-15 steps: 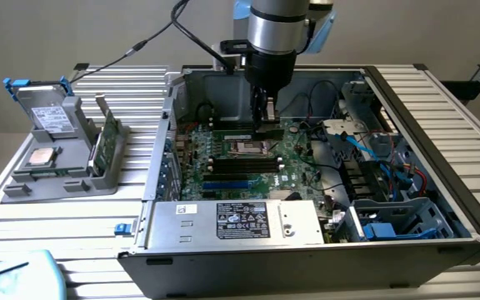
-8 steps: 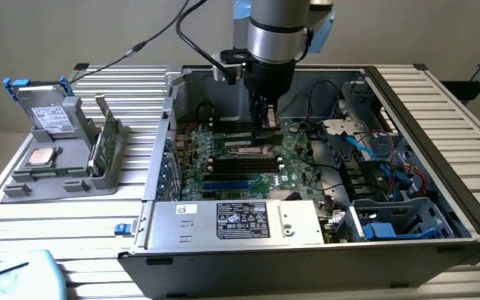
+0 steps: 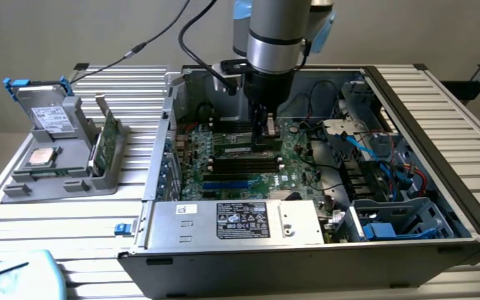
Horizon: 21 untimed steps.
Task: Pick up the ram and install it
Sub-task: 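Insert the ram into the slot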
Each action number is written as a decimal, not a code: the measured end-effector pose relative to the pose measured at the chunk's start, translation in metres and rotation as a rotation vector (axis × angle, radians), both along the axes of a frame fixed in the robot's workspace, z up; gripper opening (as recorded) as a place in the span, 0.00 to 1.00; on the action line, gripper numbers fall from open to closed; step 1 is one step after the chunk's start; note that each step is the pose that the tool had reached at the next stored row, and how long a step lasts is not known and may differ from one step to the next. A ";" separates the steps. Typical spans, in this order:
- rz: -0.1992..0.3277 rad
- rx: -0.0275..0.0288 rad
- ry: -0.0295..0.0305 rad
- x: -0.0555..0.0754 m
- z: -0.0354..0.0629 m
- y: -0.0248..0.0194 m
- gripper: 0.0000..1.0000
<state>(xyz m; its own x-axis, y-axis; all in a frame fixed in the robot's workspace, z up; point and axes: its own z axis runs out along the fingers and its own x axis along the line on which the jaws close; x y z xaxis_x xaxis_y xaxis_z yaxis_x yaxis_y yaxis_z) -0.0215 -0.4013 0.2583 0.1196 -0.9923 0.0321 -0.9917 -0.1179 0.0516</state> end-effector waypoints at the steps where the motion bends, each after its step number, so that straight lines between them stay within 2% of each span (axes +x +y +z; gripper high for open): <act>1: 0.000 -0.0001 0.0001 0.000 -0.0019 0.0000 0.15; 10: -0.010 0.0000 0.0000 0.000 -0.0182 0.0000 0.15; 15: -0.070 0.0002 0.0001 0.000 -0.0258 0.0000 0.15; 21: -0.096 -0.0004 0.0105 0.000 -0.0288 -0.0009 0.15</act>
